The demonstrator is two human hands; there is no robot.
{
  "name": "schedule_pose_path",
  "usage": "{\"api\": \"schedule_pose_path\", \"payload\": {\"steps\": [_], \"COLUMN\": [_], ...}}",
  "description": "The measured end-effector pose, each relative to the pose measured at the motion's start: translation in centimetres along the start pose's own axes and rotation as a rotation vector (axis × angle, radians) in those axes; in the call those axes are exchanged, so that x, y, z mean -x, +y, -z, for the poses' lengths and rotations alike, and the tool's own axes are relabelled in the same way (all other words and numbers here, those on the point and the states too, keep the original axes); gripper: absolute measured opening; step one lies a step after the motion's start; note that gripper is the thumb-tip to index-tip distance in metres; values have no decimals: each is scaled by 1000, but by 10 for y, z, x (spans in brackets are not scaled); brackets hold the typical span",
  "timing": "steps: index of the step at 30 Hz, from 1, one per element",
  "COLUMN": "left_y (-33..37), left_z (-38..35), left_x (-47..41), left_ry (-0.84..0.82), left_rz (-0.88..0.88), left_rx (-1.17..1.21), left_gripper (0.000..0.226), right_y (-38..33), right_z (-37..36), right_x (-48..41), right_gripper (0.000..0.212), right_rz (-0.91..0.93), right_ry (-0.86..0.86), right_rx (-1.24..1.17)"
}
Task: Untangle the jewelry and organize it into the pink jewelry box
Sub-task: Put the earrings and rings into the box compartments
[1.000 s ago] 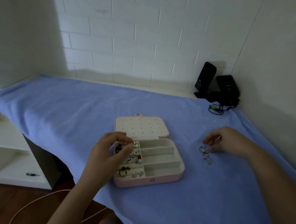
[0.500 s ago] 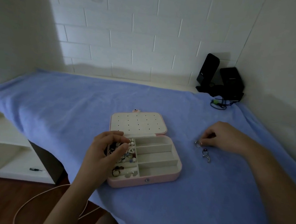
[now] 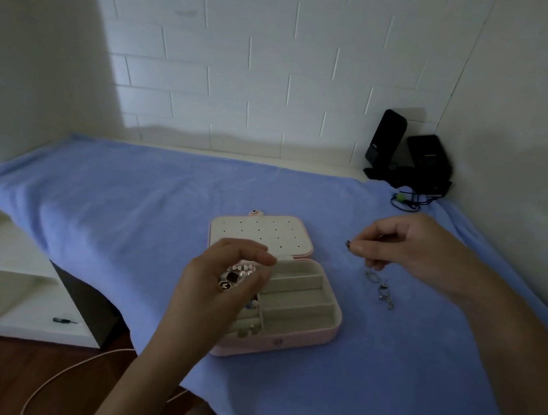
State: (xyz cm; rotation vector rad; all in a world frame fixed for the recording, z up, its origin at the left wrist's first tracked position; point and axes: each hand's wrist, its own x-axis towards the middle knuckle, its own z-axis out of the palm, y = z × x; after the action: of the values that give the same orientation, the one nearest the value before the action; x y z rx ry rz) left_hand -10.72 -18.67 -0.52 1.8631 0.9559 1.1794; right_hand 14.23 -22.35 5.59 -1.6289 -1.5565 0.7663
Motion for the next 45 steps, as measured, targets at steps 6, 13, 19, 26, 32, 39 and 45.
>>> {"api": "schedule_pose_path", "payload": {"steps": [6, 13, 19, 26, 32, 39, 45], "left_y": [25, 24, 11, 3, -11, -11, -7], "left_z": [-11, 2, 19, 29, 32, 34, 36], "left_x": [2, -2, -4, -1, 7, 4, -1], "left_ry": [-129, -73, -49, -64, -118, -341, -410], "left_rz": [102, 135, 265, 367, 147, -26, -42], "left_rx": [284, 308, 238, 152, -207, -612, -649], "left_gripper": [19, 15, 18, 12, 6, 15, 15], "right_y": [-28, -47, -55, -53, -45, -38, -37], "right_z": [-30, -58, -87, -106, -104, -104, -106], "right_x": [16, 14, 7, 6, 5, 6, 4], "right_gripper": [7, 7, 10, 22, 18, 16, 12], "right_rz": [12, 72, 110, 60, -30, -112, -150], "right_ry": [-171, -181, -78, -98, -108, -266, -287], "right_rx": [-139, -64, -32, 42, -69, 50, 84]}}
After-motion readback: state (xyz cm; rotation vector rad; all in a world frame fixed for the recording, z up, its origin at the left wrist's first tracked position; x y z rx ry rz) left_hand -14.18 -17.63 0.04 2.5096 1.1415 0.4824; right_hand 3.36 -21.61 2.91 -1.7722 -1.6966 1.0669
